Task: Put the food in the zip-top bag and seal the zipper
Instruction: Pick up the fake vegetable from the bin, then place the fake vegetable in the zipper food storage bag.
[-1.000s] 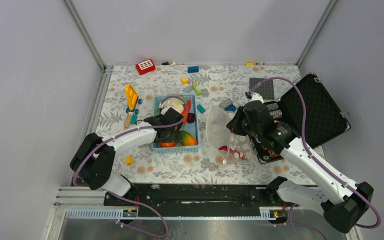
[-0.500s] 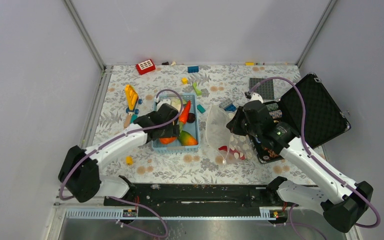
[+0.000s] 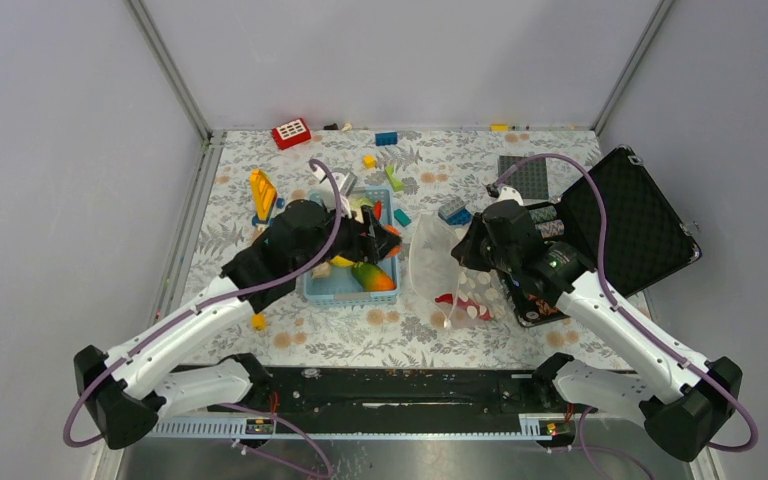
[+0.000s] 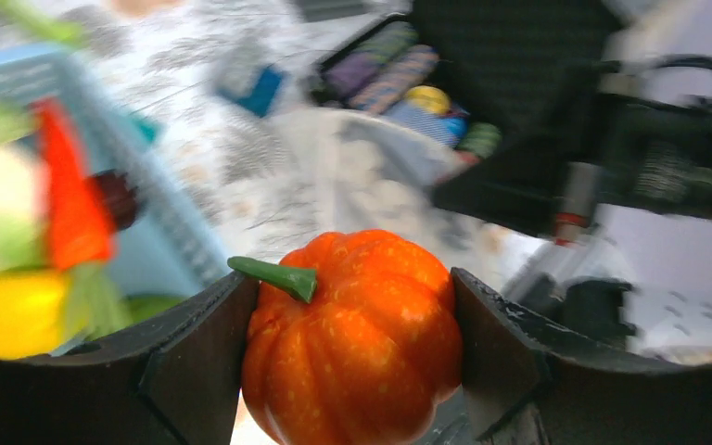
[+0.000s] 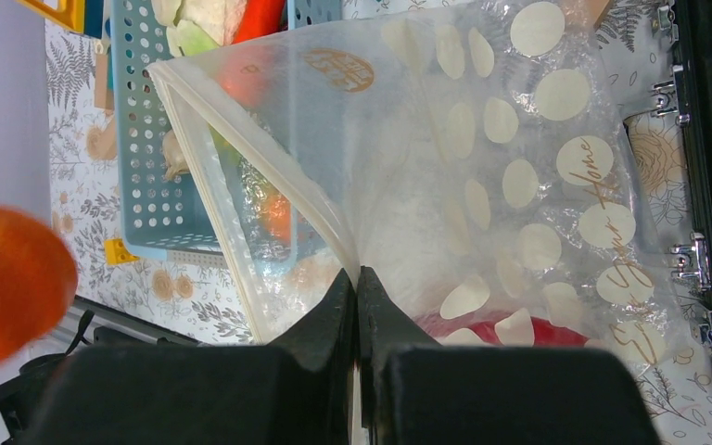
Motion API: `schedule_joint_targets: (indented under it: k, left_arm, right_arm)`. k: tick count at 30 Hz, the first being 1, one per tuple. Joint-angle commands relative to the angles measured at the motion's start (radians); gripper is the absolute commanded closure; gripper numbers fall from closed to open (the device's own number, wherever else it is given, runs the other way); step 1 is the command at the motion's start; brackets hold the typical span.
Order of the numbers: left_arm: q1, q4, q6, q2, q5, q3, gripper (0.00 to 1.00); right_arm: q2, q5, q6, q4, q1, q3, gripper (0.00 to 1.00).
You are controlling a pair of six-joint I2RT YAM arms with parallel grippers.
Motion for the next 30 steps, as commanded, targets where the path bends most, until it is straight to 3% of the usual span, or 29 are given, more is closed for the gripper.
schedule_joint_targets:
  k: [1,11,24,28,30]
  left_arm:
    - [-0.058,0.362,0.039,0.008,0.336,-0.025,0.72]
    - [-0.152,0.467,0.152,0.164,0.367,-0.043,0.74]
    - [-0.155,0.423,0.146,0.234,0.172,-0.059,0.73]
    - [-0.164,0.394,0.149,0.237,0.105,-0.059,0.62]
    - [-0.17,0.384,0.148,0.241,0.077,-0.052,0.49]
  right_arm:
    - [-0.001,-0.018,0.008,0.031,-0.008,0.01,1.0]
    - [-0.009,-0.175,0.052,0.094,-0.008,0.008,1.0]
    - [-0.038,-0.321,0.067,0.117,-0.008,0.018,1.0]
    - [-0.038,-0.349,0.071,0.118,-0.01,0.024,1.0]
    - [-0.035,-0.359,0.077,0.116,-0.009,0.026,1.0]
